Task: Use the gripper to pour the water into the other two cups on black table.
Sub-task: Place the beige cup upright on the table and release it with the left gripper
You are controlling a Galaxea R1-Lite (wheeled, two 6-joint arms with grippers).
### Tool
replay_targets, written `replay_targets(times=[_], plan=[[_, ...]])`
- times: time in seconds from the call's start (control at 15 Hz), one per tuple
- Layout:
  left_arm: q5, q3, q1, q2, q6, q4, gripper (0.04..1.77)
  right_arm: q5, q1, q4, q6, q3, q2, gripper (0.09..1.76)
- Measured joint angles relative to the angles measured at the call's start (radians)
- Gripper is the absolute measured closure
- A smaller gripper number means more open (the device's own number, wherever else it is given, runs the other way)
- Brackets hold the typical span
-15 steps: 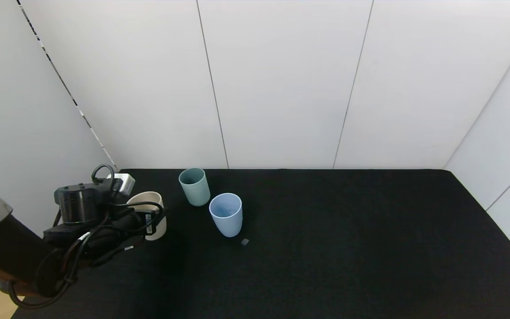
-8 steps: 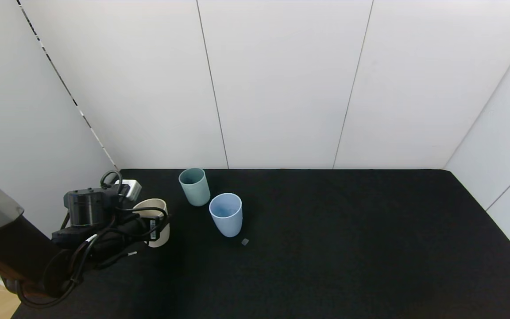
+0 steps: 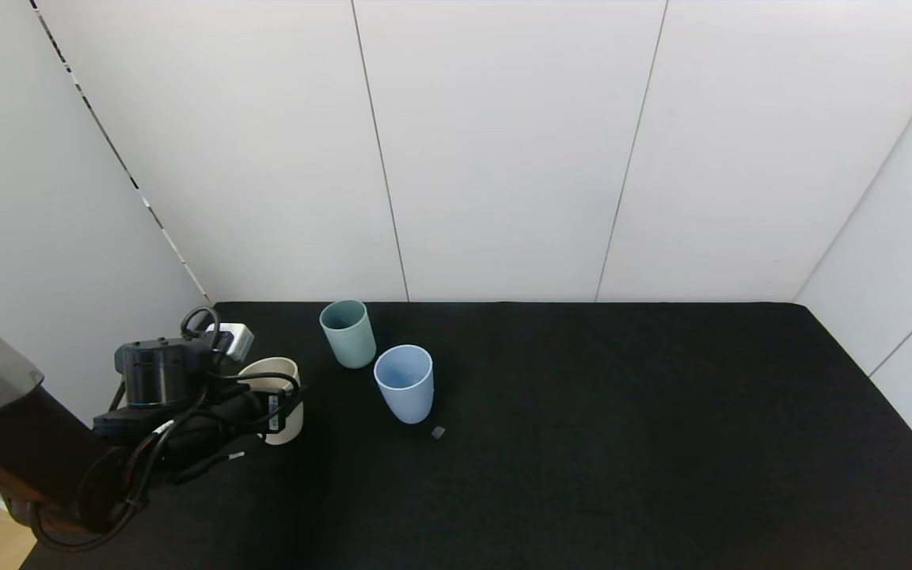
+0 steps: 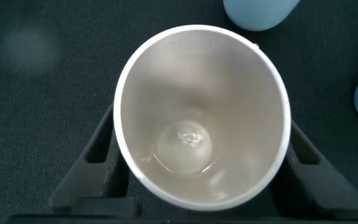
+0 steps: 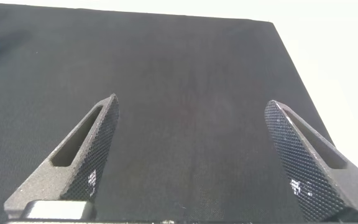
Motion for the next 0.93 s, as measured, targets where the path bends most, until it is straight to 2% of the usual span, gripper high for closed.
replay_targets(times=[0.27,0.73,0.93], plan=[[0.0,-0.001,0.0,0.0,0.0,-0.005,0.34,0.0,0.0,0.0,0.0,0.0,0.0,0.14],[0.0,0.007,-0.002,-0.059,0.004,0.006,0.2,0.0,0.0,0.0,0.0,0.0,0.0,0.14],[0.001,-0.005,-0.005,-0.127,0.006,0.083,0.16,0.0,0.0,0.0,0.0,0.0,0.0,0.14]])
